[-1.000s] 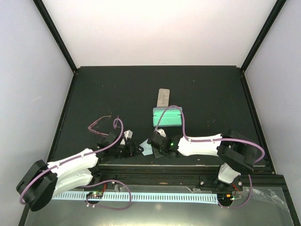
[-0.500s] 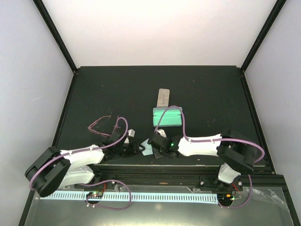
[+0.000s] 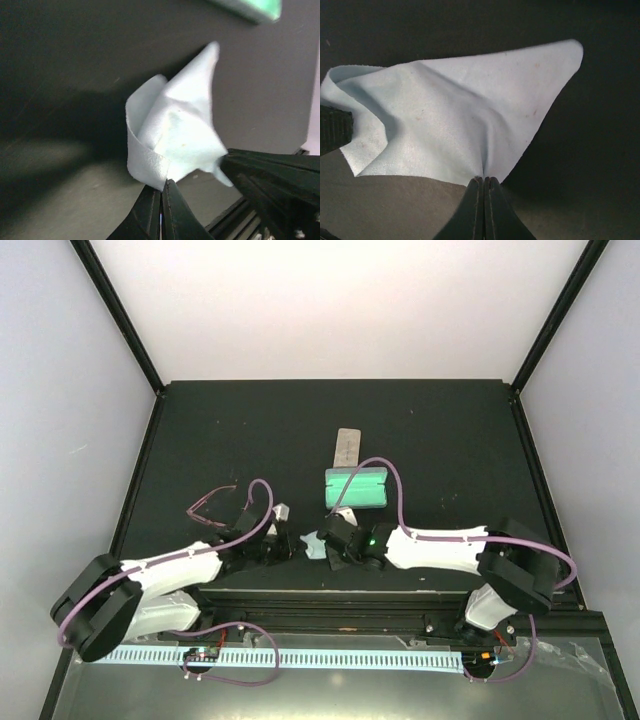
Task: Organize the sunglasses
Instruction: Adjust the glasses cleaning cloth at the center of the board.
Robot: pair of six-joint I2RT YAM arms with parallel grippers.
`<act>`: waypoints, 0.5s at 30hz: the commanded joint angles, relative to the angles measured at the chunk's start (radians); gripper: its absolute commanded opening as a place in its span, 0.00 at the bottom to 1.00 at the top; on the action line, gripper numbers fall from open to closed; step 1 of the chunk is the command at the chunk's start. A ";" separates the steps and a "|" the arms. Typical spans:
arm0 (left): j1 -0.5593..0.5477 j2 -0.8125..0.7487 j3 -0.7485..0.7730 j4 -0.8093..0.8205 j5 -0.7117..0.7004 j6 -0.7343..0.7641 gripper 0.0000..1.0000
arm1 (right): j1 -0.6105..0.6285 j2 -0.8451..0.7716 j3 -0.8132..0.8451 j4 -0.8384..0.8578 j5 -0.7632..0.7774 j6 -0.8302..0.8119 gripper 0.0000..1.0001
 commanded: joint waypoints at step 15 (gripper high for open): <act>0.003 -0.165 0.128 -0.167 -0.041 0.118 0.01 | -0.085 -0.085 0.101 -0.102 -0.007 -0.120 0.01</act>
